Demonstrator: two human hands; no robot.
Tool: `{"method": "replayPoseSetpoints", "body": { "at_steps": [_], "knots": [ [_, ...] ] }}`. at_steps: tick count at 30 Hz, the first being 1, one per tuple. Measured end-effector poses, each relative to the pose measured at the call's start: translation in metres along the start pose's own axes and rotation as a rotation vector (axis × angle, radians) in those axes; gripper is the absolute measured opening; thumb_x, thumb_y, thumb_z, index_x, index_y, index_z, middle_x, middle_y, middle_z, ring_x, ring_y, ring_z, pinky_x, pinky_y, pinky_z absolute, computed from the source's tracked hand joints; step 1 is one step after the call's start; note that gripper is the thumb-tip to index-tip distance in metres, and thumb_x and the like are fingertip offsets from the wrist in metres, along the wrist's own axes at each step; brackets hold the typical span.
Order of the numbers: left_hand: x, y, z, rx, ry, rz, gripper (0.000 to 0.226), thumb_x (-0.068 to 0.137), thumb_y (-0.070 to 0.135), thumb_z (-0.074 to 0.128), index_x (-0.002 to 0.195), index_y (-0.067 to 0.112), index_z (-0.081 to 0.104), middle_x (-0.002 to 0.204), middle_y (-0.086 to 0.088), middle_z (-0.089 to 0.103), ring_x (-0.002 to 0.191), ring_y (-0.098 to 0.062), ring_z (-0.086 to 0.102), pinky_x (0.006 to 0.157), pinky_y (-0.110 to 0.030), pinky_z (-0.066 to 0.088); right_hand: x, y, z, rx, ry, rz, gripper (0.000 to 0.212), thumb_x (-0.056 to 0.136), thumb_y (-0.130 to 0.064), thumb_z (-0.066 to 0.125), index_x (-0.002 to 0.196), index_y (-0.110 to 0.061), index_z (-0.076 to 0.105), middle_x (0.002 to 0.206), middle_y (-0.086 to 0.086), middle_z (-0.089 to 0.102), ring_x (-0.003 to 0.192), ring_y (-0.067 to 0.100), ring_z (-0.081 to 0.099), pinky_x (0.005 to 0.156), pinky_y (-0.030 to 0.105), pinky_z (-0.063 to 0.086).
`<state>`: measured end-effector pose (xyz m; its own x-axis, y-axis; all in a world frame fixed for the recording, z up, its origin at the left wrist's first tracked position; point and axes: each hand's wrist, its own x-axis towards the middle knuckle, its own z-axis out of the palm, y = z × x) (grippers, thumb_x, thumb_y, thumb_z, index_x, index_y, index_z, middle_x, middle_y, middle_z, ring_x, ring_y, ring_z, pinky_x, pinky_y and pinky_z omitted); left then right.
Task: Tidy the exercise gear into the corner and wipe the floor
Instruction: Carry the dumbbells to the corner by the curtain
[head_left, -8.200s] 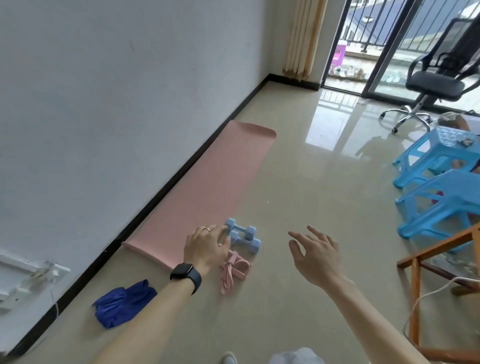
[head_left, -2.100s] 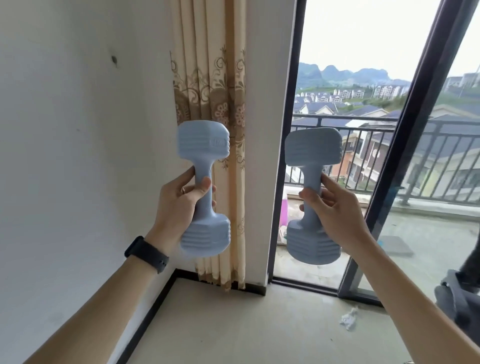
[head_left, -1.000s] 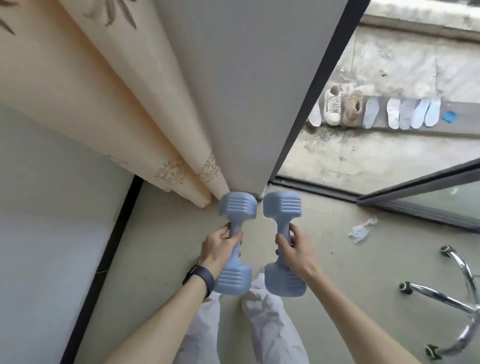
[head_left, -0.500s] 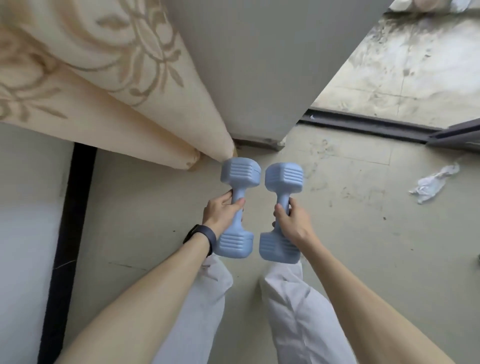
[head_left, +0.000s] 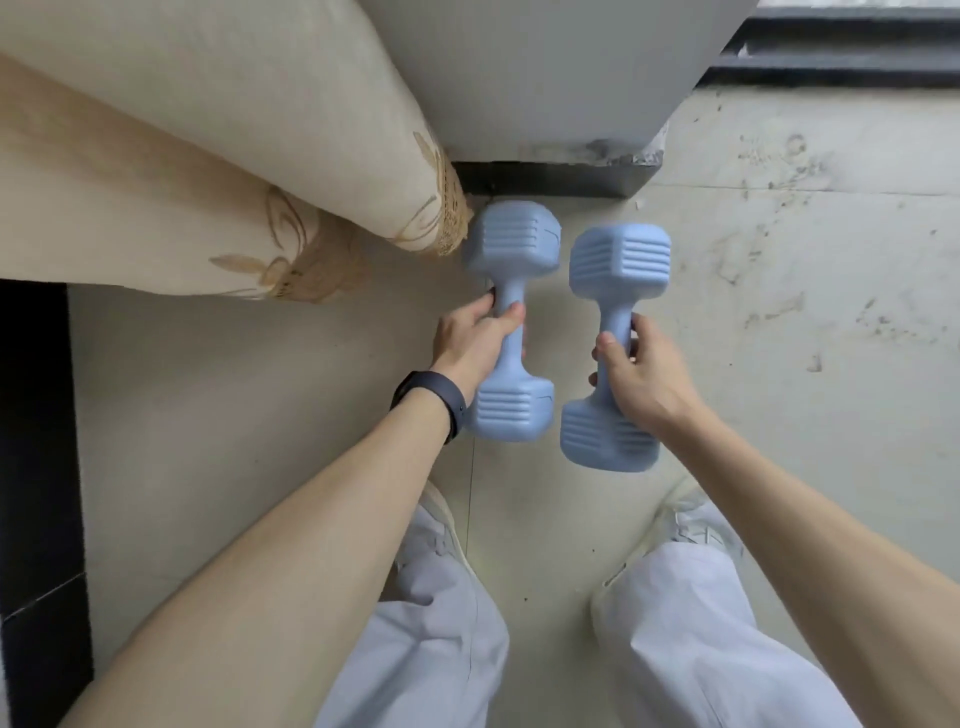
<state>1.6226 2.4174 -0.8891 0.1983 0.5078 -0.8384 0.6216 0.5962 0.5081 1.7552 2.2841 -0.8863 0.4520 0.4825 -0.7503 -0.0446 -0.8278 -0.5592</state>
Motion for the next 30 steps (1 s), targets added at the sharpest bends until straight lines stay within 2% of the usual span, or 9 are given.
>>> {"method": "replayPoseSetpoints", "body": {
  "at_steps": [2,4,7,10,14,17,19,25,30],
  "knots": [
    [0.02,-0.001,0.004,-0.012,-0.005,0.021,0.008,0.088,0.026,0.07,0.091,0.02,0.074,0.078,-0.004,0.072,0.064,-0.024,0.066,0.074,-0.044,0.059,0.016,0.003,0.007,-0.002,0.004,-0.023,0.016,0.102,-0.029,0.045,0.11,-0.017,0.049,0.089,0.001,0.067,0.072,0.017,0.072,0.082,0.049,0.057],
    [0.04,0.0,0.004,-0.008,-0.02,0.016,0.026,0.09,0.025,0.07,0.114,0.016,0.072,0.087,-0.006,0.073,0.067,-0.024,0.068,0.071,-0.036,0.058,0.033,0.0,0.01,0.025,0.02,-0.042,0.013,0.102,-0.03,0.045,0.109,-0.02,0.048,0.091,-0.001,0.066,0.071,0.014,0.072,0.082,0.047,0.057],
    [0.061,0.001,0.001,0.02,-0.047,0.005,0.049,0.083,0.032,0.073,0.13,0.021,0.065,0.108,-0.008,0.074,0.086,-0.024,0.072,0.087,-0.039,0.059,0.057,-0.01,0.011,0.043,0.022,-0.063,0.011,0.102,-0.029,0.045,0.111,-0.023,0.046,0.093,-0.004,0.065,0.07,0.011,0.072,0.084,0.045,0.057],
    [0.069,-0.006,0.0,-0.013,-0.034,0.006,0.047,0.088,0.028,0.07,0.134,0.021,0.061,0.114,-0.006,0.073,0.093,-0.017,0.072,0.094,-0.039,0.057,0.069,-0.007,0.018,0.034,0.0,-0.076,0.017,0.102,-0.029,0.044,0.118,-0.022,0.048,0.094,-0.011,0.064,0.079,0.015,0.073,0.089,0.048,0.055],
    [0.064,-0.008,0.009,0.106,0.071,0.056,0.057,0.083,0.046,0.06,0.137,0.03,0.057,0.117,0.001,0.071,0.108,-0.022,0.068,0.099,-0.037,0.052,0.068,-0.008,0.015,-0.033,-0.058,-0.091,0.043,0.101,-0.035,0.046,0.143,-0.027,0.038,0.119,-0.006,0.065,0.114,0.026,0.062,0.102,0.042,0.046],
    [0.049,-0.004,0.025,0.283,0.155,0.078,0.052,0.099,0.038,0.049,0.15,0.033,0.039,0.14,0.002,0.057,0.127,-0.023,0.053,0.097,-0.024,0.039,0.065,-0.014,0.001,-0.224,-0.196,-0.048,0.079,0.095,-0.044,0.054,0.158,-0.027,0.009,0.146,0.001,0.05,0.132,0.027,0.049,0.109,0.041,0.039],
    [0.031,0.001,0.028,0.41,0.204,0.097,0.056,0.099,0.034,0.047,0.153,0.034,0.031,0.147,-0.002,0.05,0.133,-0.027,0.047,0.103,-0.03,0.039,0.055,-0.018,-0.006,-0.41,-0.219,-0.008,0.087,0.094,-0.046,0.054,0.159,-0.02,0.003,0.155,0.01,0.039,0.14,0.033,0.04,0.113,0.044,0.034],
    [-0.086,0.02,0.011,0.848,0.073,0.194,0.053,0.096,0.028,0.05,0.147,0.039,0.044,0.148,0.002,0.048,0.131,-0.026,0.047,0.103,-0.033,0.039,-0.069,-0.057,-0.038,-0.666,-0.266,-0.078,0.057,0.099,-0.034,0.045,0.154,-0.023,0.033,0.153,0.007,0.044,0.138,0.033,0.04,0.109,0.04,0.037],
    [-0.218,0.093,-0.036,1.039,-0.017,0.317,0.045,0.095,0.045,0.052,0.14,0.037,0.054,0.146,0.006,0.052,0.136,-0.02,0.043,0.108,-0.034,0.034,-0.205,-0.14,-0.103,-0.671,-0.168,-0.251,0.037,0.1,-0.035,0.046,0.132,-0.025,0.062,0.14,-0.001,0.059,0.13,0.028,0.051,0.112,0.038,0.035]
  ]
}}
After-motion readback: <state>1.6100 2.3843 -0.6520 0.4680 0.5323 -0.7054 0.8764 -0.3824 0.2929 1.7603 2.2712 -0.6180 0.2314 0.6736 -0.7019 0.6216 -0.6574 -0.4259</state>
